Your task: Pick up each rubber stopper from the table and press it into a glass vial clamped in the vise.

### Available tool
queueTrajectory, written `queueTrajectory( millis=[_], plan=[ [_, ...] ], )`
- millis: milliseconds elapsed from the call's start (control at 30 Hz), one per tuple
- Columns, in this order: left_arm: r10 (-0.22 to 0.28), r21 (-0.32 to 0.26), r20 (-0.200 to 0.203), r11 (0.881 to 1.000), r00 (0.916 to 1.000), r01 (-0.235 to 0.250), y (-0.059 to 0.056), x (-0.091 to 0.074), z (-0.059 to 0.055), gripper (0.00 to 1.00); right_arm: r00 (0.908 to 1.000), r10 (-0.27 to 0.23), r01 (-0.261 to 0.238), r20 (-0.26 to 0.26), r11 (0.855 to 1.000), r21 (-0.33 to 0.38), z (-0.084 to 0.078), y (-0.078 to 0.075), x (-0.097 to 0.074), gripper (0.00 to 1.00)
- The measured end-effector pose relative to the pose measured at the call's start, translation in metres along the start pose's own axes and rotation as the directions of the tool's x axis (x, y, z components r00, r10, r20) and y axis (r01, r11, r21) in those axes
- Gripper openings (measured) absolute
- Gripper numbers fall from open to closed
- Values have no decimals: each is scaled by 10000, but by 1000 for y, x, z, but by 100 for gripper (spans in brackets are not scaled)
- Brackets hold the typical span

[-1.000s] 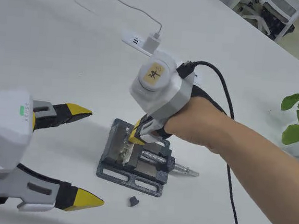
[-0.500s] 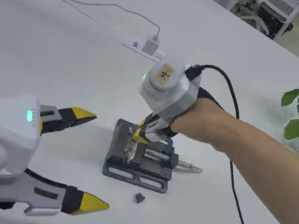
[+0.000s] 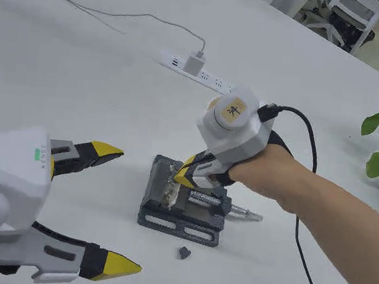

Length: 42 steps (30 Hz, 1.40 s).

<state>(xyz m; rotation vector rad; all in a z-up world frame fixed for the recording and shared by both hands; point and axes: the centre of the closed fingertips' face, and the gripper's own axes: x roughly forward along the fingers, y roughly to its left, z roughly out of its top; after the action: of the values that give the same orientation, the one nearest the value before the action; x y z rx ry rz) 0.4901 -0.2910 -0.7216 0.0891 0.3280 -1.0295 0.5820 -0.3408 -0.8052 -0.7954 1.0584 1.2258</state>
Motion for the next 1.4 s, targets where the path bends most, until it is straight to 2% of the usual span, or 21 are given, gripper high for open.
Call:
queueTrajectory(
  millis=[233,600,967,1400],
  plan=[
    [90,24,-32,10000,10000,-90,2,-2,1,85,9991,-220,221,358,9998,-7,0,0,0,0],
    [-25,166,-152,9999,9999,28,-2,0,2,86,9940,-572,557,932,9983,176,0,0,-1,0],
    [-80,245,-352,9997,9993,89,-3,2,-1,86,9902,-714,701,1198,9974,149,0,1,-2,0],
    [-91,351,-384,9993,9992,104,-4,3,0,87,9855,-781,748,1503,9968,272,-1,2,-2,0]
  ],
)
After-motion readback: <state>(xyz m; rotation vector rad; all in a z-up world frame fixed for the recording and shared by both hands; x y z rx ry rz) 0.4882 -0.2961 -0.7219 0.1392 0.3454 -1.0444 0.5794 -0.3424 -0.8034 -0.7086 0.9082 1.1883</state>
